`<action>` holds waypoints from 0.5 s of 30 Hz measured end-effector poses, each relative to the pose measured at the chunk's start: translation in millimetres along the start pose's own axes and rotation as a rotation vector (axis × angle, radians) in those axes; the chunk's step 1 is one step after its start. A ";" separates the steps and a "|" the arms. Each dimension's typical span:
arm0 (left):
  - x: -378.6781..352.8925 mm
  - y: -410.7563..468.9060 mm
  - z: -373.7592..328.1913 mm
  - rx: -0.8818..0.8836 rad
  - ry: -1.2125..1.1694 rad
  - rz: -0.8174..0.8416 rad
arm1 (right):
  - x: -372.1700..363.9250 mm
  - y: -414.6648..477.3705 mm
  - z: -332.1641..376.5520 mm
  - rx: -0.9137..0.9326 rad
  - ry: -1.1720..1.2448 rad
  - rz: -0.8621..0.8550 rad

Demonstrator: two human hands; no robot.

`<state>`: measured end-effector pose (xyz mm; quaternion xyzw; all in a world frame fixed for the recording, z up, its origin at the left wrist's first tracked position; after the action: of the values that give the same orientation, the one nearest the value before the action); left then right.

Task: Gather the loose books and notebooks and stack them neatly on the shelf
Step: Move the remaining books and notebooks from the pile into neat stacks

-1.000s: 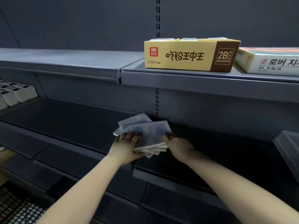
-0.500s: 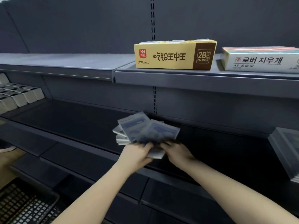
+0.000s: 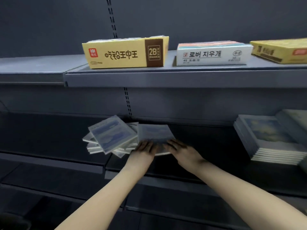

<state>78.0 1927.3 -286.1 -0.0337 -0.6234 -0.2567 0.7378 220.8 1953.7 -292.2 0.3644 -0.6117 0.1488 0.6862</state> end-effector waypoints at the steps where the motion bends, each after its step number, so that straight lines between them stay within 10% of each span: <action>1: -4.5 5.8 -11.1 -0.013 -0.006 0.027 | 1.2 -10.4 -6.4 -0.013 -0.015 0.044; 15: -26.9 85.1 -172.1 -0.369 -0.143 0.171 | 24.1 -154.7 -99.5 -0.413 -0.103 0.159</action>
<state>266.7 1946.4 -326.2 -0.2390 -0.6114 -0.3000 0.6922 399.1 1909.0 -317.3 0.1740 -0.6900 0.0550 0.7005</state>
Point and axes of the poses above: each hand's wrist, its own y-axis towards the middle knuckle, its own x-axis out of the back of the hand, z = x × y, the point moved 5 cm from there along y, towards the middle knuckle, and after that the axes turned 3 degrees about -y, right-handed, at the moved point
